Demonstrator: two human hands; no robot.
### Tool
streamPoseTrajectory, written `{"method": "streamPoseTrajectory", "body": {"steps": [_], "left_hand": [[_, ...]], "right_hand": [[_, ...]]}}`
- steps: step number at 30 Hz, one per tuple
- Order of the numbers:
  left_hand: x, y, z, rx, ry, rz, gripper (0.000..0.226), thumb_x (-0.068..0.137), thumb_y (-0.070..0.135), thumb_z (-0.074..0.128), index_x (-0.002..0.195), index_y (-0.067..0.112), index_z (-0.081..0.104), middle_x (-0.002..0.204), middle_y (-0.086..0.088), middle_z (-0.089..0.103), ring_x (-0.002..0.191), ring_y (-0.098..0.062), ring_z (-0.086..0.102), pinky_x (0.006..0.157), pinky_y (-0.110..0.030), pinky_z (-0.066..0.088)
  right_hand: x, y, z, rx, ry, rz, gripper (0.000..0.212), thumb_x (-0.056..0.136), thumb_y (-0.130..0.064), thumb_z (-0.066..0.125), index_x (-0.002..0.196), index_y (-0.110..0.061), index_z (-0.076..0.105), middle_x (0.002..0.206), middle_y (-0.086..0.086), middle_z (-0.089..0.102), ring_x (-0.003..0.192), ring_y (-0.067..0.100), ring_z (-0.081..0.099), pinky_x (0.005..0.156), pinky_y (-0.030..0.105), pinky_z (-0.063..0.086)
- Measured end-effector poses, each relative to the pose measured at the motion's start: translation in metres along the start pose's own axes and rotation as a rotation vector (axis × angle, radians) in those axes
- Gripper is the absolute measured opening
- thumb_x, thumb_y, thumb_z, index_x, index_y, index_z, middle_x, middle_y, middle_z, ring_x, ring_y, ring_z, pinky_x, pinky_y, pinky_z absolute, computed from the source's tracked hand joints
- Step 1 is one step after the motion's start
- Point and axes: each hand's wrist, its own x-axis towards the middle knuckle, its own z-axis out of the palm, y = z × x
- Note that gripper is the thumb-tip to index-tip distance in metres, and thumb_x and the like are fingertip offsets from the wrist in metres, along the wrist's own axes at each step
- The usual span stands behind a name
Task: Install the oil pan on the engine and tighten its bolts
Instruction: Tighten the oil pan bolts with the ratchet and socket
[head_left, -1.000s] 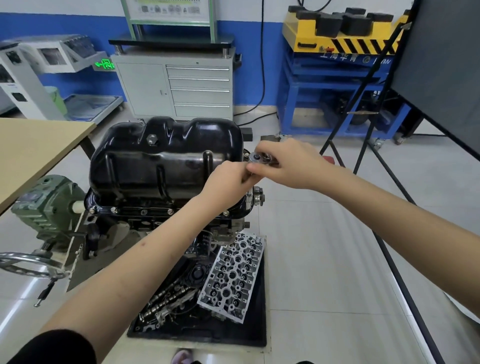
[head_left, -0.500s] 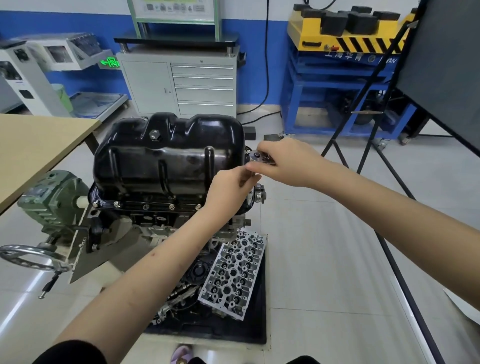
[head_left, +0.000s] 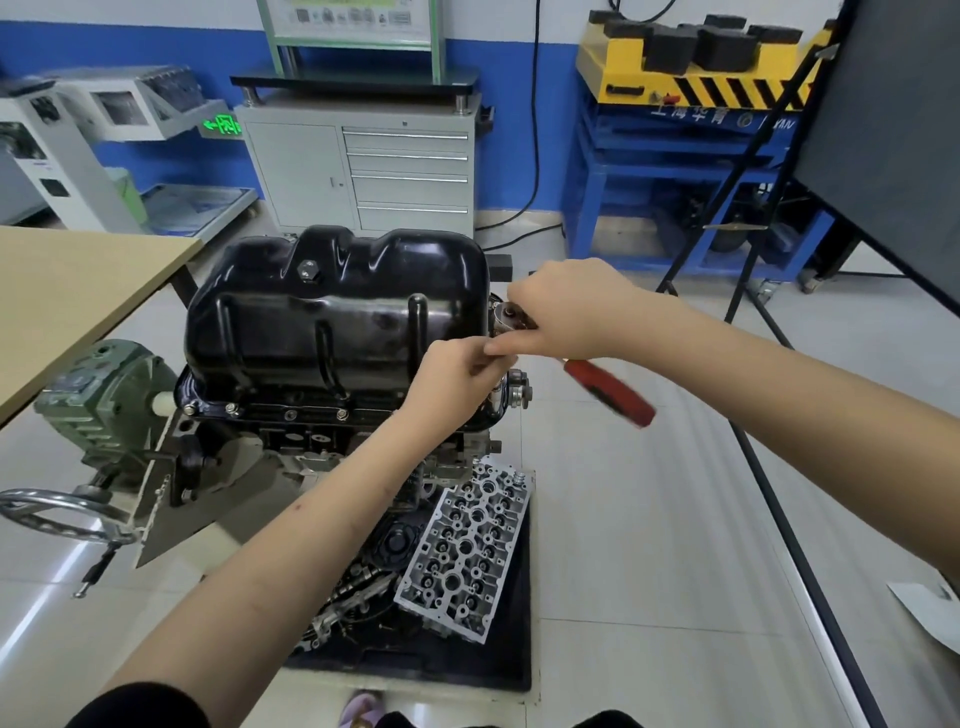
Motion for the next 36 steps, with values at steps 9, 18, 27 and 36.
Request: {"method": "streamPoseTrajectory", "body": {"steps": [9, 18, 27, 36], "left_hand": [[0.003, -0.004, 0.002, -0.1, -0.108, -0.019, 0.012, 0.088, 0.011, 0.06, 0.087, 0.002, 0.068, 0.077, -0.006, 0.069, 0.073, -0.011, 0.062, 0.071, -0.014, 0.049], [0.005, -0.004, 0.004, -0.017, -0.045, 0.07, 0.018, 0.089, 0.009, 0.056, 0.089, -0.005, 0.067, 0.077, -0.018, 0.07, 0.075, -0.03, 0.067, 0.075, -0.041, 0.052], [0.008, -0.001, 0.006, 0.115, -0.036, 0.021, 0.03, 0.089, 0.019, 0.058, 0.072, -0.005, 0.059, 0.066, -0.02, 0.065, 0.063, -0.032, 0.06, 0.062, -0.03, 0.043], [0.011, -0.003, 0.0, 0.078, -0.124, 0.039, 0.032, 0.089, 0.015, 0.058, 0.063, -0.003, 0.052, 0.065, -0.027, 0.061, 0.063, -0.04, 0.056, 0.063, -0.041, 0.045]], "right_hand": [[0.0, 0.014, -0.011, -0.047, -0.051, -0.147, 0.026, 0.089, -0.044, 0.05, 0.1, -0.021, 0.055, 0.089, -0.002, 0.056, 0.076, 0.017, 0.043, 0.058, 0.029, 0.033], [0.001, 0.013, -0.01, -0.037, -0.041, -0.135, 0.028, 0.089, -0.041, 0.05, 0.102, -0.018, 0.056, 0.077, -0.004, 0.052, 0.074, 0.021, 0.046, 0.055, 0.027, 0.032], [0.004, 0.006, -0.007, -0.085, -0.028, -0.055, 0.044, 0.086, -0.057, 0.045, 0.081, -0.014, 0.051, 0.06, -0.004, 0.035, 0.059, 0.019, 0.037, 0.045, 0.025, 0.019], [0.002, 0.013, -0.01, -0.045, -0.026, -0.303, 0.023, 0.09, -0.027, 0.052, 0.112, -0.025, 0.056, 0.099, -0.008, 0.059, 0.097, 0.017, 0.051, 0.08, 0.029, 0.035]]}}
